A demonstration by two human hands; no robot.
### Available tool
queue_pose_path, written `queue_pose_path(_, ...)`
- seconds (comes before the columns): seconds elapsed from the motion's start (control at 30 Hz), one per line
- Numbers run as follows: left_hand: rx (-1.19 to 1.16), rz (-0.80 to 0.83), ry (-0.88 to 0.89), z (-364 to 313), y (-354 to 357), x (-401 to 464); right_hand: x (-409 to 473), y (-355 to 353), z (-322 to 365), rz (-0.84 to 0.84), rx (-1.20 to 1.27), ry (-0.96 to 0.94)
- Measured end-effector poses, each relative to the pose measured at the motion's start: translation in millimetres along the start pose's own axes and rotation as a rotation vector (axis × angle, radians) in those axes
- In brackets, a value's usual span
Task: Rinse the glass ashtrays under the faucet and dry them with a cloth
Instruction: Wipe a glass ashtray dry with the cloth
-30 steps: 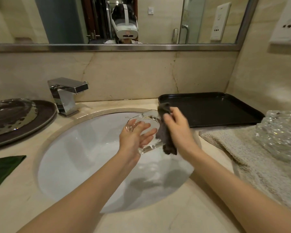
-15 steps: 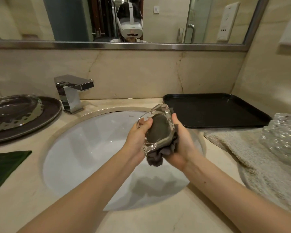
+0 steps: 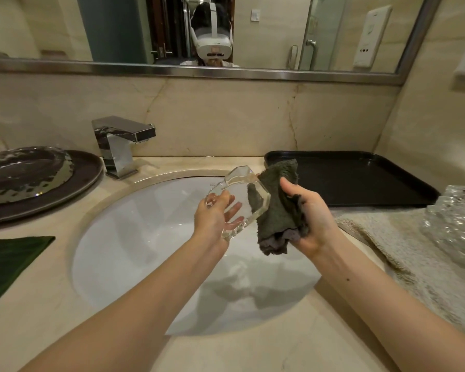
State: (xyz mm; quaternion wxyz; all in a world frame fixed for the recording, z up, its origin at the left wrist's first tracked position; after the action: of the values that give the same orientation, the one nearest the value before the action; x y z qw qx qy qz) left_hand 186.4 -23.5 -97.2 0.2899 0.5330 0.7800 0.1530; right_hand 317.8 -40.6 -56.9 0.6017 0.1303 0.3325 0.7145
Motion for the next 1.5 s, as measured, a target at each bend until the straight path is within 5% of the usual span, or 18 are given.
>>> queue_pose_path(0.13, 0.099, 0.124, 0.013, 9.3, 17.0, -16.5, 0.6, 4.2, -13.1, 0.028, 0.013, 0.084)
queue_pose_path(0.27, 0.208, 0.073, 0.076, 13.2, 14.4, -16.3, -6.9, 2.7, -11.2, 0.128, 0.0, 0.097)
queue_pose_path(0.5, 0.522, -0.041, 0.339, 0.1, 4.2, -5.3, 1.9, -7.2, -2.9, -0.148, -0.665, -0.064)
queue_pose_path(0.63, 0.372, 0.001, 0.109, 4.0, 6.2, -8.7, 5.1, -14.2, 5.7, -0.229, -0.679, -0.236)
queue_pose_path(0.77, 0.293, 0.289, -0.223, 9.9, 9.6, -22.4, 9.7, -18.4, 4.0, -0.354, -0.469, -0.331)
queue_pose_path(1.0, 0.333, 0.034, 0.09, 12.6, 12.5, -16.0, 10.4, -16.8, 4.8, -0.157, -0.471, -0.287)
queue_pose_path(1.17, 0.535, 0.009, 0.322, 4.7, 7.7, -18.0, 6.6, -14.2, 15.4, -0.228, -0.481, -0.315)
queue_pose_path(1.33, 0.7, 0.017, 0.356, -1.8, 5.1, -15.3, 7.2, -10.1, 5.3, -0.144, -0.646, -0.382)
queue_pose_path(1.5, 0.796, 0.076, 0.342, -7.5, 9.7, -17.7, 11.7, -13.7, 9.9, -0.096, -0.502, -0.42)
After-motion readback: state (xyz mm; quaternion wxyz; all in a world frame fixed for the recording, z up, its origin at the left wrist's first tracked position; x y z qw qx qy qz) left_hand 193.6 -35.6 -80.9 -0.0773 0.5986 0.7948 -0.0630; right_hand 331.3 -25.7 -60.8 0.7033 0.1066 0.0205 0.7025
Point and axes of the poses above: each hand's wrist, its own x-axis towards the middle knuckle, its own y-axis out of the palm, z = x × y, the point moved 1 cm from there along x, towards the middle knuckle, and after that the axes turned 4 degrees about -z, right-handed, at the moved point
